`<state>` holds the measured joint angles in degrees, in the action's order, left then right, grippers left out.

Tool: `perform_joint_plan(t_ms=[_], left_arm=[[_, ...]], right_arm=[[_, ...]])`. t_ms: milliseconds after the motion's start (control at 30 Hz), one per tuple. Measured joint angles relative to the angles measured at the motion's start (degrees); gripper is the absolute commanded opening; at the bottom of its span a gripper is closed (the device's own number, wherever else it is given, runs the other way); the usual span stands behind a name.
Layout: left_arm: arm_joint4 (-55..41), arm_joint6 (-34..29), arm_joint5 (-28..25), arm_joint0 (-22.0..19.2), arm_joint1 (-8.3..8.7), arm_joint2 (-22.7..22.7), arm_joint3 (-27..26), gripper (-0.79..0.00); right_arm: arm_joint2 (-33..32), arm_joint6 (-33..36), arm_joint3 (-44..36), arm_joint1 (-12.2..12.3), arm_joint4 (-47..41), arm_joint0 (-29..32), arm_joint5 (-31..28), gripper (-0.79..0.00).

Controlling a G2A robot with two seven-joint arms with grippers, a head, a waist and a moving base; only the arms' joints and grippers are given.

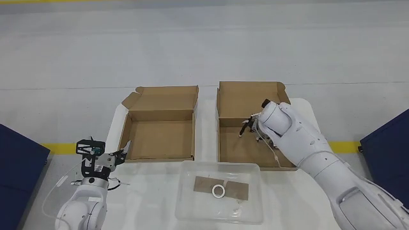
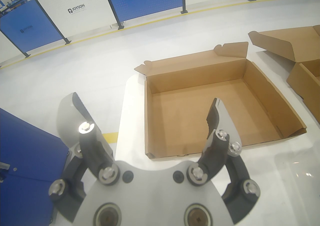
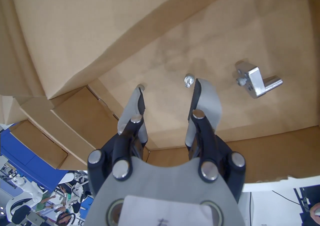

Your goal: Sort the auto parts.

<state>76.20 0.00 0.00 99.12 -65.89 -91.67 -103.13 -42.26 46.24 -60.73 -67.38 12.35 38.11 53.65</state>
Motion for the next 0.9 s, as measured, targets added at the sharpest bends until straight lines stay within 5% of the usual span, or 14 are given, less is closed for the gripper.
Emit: perform_joint_plan(t_ms=[267,533,900], left_arm=[[0.0,0.0,0.0,0.0,0.00,0.0,0.0,0.000],[0.0,0.0,0.0,0.0,0.00,0.0,0.0,0.000],[0.0,0.0,0.0,0.0,0.00,0.0,0.0,0.000]], right_arm=[[-9.9,3.9,-18.5,5.5,2.1,9.2,0.5,0.000],[-28.9,13.8,-35.1,11.1,-4.6,23.4,-12.9,0.000],[-47.9,25.8,-39.0,13.7,-21.2,37.1,-33.5,0.000]])
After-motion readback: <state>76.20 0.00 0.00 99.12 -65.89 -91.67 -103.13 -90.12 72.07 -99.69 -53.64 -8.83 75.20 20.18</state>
